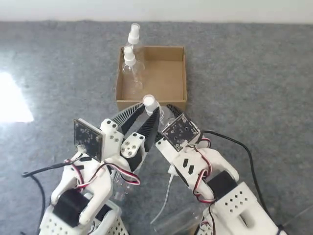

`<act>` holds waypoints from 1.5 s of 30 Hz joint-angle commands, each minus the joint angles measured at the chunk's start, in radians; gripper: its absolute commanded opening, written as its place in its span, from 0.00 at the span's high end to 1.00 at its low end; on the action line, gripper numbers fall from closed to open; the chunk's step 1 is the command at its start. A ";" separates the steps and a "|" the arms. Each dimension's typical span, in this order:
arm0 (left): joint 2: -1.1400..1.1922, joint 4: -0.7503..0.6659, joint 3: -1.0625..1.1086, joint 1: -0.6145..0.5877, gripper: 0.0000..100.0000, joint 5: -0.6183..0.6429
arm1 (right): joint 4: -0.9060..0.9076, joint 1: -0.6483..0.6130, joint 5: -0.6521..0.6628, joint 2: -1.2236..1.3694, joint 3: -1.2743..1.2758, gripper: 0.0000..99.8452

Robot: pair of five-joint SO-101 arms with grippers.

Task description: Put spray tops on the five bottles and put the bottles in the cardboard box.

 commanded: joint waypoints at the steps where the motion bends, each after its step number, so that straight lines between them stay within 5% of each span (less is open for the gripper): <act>1: 0.026 0.000 -0.041 0.005 0.98 -0.005 | -0.015 0.015 0.011 -0.039 -0.014 0.91; 9: 0.206 0.040 -0.127 0.006 0.98 -0.003 | -0.019 0.045 0.011 -0.039 -0.014 0.91; 45: 0.354 0.002 -0.117 0.049 0.93 -0.005 | -0.013 0.062 0.009 -0.039 -0.014 0.91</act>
